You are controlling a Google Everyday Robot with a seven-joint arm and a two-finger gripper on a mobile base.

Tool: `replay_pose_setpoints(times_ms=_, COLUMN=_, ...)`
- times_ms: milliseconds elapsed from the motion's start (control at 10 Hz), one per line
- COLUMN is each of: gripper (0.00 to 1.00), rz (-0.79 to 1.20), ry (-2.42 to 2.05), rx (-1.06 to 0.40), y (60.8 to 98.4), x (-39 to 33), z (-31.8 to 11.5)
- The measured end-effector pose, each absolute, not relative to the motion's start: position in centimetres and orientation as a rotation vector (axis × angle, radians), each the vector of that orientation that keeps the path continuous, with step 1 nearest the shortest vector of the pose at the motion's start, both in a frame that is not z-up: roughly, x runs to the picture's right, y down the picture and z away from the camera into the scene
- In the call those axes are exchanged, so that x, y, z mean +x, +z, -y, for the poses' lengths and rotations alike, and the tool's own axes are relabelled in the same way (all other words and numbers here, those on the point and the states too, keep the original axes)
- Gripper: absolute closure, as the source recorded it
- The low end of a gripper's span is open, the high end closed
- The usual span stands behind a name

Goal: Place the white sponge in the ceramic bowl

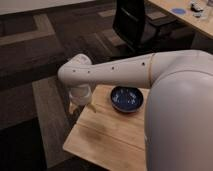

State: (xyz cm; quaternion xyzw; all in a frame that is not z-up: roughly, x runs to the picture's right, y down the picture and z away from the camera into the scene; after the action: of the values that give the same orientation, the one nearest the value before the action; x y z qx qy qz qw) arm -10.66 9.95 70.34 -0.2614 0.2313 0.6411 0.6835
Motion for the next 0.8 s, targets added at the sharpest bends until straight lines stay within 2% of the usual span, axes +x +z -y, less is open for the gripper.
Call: replay_pose_setpoints(times_ms=800, gripper=0.35, rz=-0.522, ry=1.450, rx=-0.584, y=70.38, x=-9.83, z=-9.68)
